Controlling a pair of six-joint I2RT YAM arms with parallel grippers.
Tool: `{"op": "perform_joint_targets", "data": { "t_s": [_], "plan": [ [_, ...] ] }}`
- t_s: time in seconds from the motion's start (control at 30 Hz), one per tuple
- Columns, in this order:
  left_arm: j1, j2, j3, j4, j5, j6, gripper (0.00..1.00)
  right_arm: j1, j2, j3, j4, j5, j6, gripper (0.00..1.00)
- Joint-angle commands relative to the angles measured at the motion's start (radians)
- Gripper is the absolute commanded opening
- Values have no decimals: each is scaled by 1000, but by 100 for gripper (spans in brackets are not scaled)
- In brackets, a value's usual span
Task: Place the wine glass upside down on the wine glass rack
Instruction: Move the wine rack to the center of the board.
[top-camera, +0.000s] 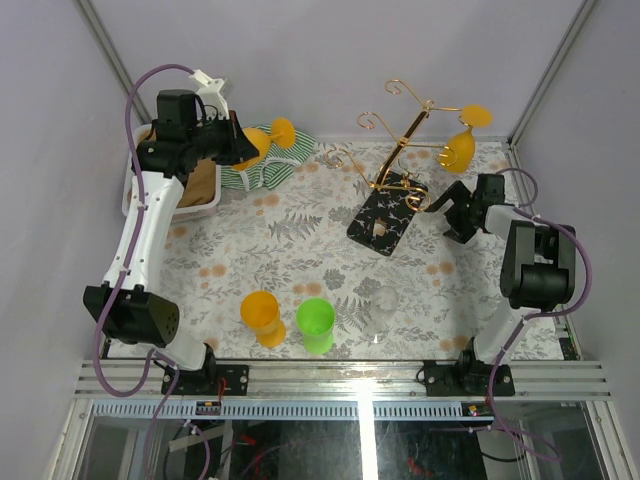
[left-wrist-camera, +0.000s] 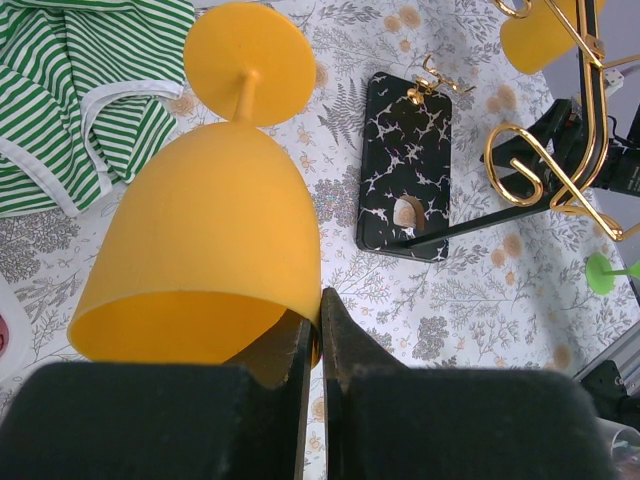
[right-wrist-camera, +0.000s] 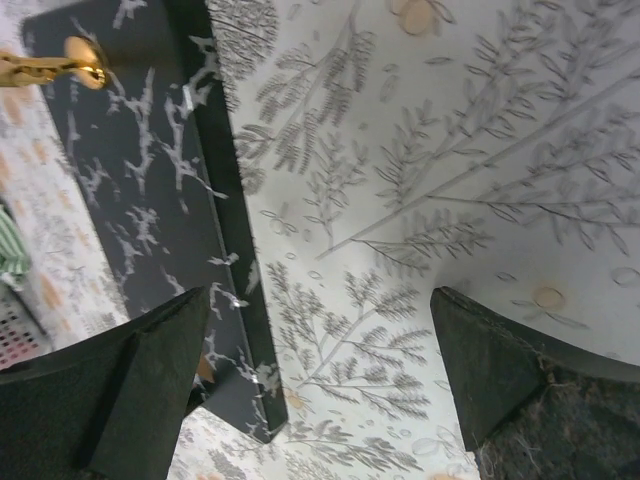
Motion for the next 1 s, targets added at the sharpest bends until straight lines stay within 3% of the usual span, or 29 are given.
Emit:
{"op": "perform_joint_targets", "data": {
  "t_s": [0.0, 0.4, 0.97],
  "plan": [
    [6, 9, 27, 27, 18, -4, 0, 3, 54, 20, 97, -94, 55, 99],
    [5, 13, 25, 31, 19, -3, 0, 79, 159, 182, 14, -23, 39, 100],
    [8, 11, 14, 44, 29, -10, 0, 199, 267, 249, 76, -5, 41, 100]
  ]
}}
